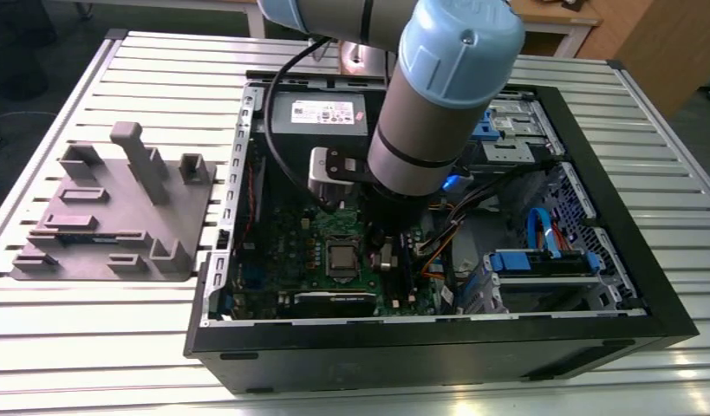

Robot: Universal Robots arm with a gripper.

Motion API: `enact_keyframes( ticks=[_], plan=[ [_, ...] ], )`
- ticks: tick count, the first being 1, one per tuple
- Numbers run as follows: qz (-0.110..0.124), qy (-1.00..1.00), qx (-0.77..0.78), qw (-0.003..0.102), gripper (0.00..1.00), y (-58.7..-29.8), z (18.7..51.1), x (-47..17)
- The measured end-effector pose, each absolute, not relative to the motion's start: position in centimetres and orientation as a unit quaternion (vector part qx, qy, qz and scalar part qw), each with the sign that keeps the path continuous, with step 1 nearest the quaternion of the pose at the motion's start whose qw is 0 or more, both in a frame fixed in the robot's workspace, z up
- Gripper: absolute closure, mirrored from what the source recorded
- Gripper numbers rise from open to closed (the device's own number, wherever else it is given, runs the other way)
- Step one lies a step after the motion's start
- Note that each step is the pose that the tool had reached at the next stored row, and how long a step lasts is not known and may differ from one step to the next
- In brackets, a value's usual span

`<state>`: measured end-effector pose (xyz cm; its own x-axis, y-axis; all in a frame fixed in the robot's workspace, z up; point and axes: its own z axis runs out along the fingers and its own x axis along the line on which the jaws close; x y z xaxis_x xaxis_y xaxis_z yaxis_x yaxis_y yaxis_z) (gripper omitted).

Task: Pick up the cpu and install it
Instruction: 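Install the first cpu locking lever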

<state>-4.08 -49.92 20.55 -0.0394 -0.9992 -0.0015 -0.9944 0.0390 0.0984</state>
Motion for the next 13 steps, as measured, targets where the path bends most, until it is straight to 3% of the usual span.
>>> enact_keyframes(
  ticks=[13],
  plan=[
    [-0.036, -0.712, 0.701, 0.034, 0.90, -50.54, 20.05, -4.08]
  ],
)
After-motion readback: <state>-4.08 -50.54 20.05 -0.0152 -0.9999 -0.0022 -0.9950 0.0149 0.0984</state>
